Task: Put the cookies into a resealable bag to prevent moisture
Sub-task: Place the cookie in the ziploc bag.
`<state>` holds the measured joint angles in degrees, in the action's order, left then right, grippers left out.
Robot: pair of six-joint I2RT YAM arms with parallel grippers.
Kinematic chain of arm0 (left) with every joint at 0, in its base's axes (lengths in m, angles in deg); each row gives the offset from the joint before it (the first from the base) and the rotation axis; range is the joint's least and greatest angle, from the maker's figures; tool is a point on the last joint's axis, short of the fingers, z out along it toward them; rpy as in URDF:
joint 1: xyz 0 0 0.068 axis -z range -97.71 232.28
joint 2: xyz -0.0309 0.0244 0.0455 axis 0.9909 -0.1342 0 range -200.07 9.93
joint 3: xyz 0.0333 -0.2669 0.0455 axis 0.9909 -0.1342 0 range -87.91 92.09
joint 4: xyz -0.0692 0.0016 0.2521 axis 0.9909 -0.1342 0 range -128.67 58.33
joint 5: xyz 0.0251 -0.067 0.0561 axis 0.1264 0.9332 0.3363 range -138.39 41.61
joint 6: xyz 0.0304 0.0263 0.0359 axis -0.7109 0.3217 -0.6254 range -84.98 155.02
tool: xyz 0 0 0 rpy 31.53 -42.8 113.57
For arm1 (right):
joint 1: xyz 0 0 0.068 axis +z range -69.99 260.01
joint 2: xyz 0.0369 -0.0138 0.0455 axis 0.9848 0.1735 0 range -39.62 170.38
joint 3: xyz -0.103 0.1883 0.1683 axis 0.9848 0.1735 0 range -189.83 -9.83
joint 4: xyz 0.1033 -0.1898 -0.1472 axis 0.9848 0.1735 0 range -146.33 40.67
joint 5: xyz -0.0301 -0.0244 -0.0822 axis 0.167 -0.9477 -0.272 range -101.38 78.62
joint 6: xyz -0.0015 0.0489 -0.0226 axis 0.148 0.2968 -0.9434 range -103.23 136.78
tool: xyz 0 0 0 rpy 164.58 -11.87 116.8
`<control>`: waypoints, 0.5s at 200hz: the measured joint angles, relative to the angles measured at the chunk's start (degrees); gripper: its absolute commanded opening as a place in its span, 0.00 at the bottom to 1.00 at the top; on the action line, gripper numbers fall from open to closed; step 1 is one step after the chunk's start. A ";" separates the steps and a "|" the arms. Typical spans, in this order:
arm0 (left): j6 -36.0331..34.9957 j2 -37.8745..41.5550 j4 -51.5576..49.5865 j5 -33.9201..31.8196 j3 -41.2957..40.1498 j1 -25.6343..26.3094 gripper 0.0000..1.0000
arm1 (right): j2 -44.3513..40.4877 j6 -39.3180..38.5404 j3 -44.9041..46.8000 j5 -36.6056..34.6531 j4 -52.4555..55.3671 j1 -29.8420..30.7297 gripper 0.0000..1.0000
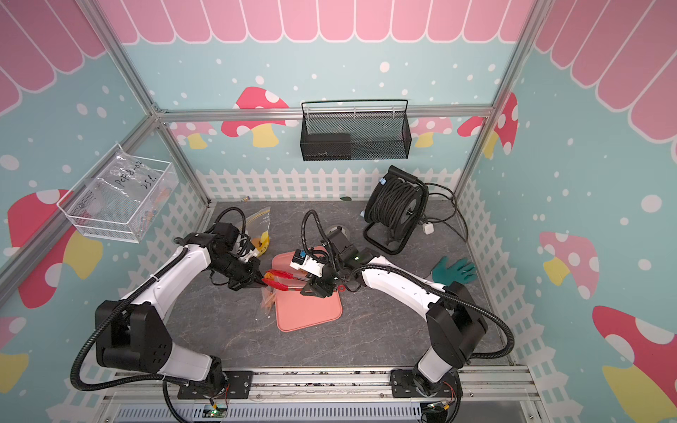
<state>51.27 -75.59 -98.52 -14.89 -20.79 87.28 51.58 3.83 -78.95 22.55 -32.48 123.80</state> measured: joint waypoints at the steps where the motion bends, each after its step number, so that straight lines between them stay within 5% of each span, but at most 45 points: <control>1: 0.00 0.00 0.00 0.00 0.00 -0.02 0.00 | 0.02 -0.02 0.00 0.02 0.00 -0.02 0.56; 64: -0.02 0.00 -0.22 0.42 0.00 -0.39 0.00 | -2.89 -0.11 0.00 -0.94 1.03 -1.77 0.57; 100: -0.02 0.02 -0.63 0.42 0.00 -0.42 0.00 | -9.88 -2.43 0.24 -9.66 4.94 -8.63 0.59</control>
<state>51.24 -75.57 -99.16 -14.48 -20.79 86.86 41.70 1.40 -78.71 12.89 -27.54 115.16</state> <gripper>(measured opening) 0.050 0.581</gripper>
